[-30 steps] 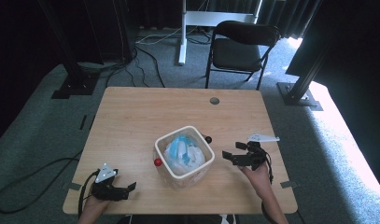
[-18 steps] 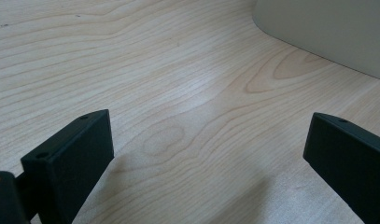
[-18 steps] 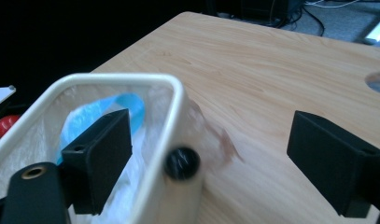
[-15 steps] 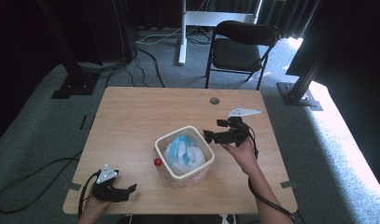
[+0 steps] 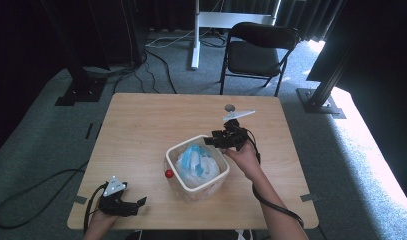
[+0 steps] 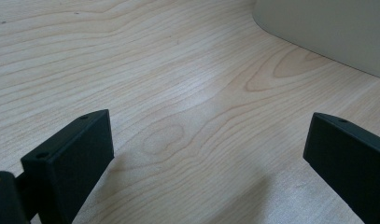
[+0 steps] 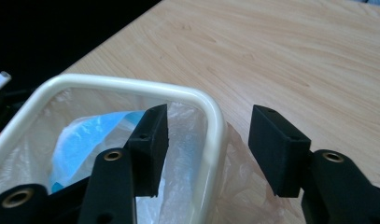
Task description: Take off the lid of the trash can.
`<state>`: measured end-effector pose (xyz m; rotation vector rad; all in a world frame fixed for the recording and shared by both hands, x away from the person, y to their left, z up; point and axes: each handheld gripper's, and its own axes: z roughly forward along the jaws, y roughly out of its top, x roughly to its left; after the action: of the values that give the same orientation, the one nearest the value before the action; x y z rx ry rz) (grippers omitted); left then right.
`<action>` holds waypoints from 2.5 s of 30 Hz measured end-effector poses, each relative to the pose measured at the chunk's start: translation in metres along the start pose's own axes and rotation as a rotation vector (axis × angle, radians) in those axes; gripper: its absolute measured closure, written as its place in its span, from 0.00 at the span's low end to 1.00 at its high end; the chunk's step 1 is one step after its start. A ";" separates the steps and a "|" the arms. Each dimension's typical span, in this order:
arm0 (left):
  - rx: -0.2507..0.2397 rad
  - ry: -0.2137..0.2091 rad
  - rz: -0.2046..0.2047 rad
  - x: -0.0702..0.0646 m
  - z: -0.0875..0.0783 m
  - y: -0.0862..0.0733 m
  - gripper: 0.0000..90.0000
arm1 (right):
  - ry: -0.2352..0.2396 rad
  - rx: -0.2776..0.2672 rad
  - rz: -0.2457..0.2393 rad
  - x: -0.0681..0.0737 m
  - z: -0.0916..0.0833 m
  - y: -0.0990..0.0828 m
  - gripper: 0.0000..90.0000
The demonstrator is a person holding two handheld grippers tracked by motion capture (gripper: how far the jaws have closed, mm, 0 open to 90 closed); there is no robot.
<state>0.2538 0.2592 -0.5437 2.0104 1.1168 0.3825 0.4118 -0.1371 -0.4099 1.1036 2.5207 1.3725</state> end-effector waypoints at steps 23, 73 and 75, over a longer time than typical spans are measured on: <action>0.018 0.004 0.014 -0.001 0.001 0.000 0.02 | -0.093 0.113 -0.070 0.011 0.011 0.010 0.82; 0.023 0.003 0.006 0.000 0.001 0.000 0.02 | -0.281 -0.054 0.184 -0.072 -0.128 -0.011 0.83; 0.023 0.004 0.006 0.000 0.001 0.000 0.02 | -0.293 -0.062 0.201 -0.078 -0.135 -0.017 0.83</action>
<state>0.2547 0.2580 -0.5443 2.0346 1.1223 0.3780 0.4097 -0.2871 -0.3625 1.4591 2.1975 1.2146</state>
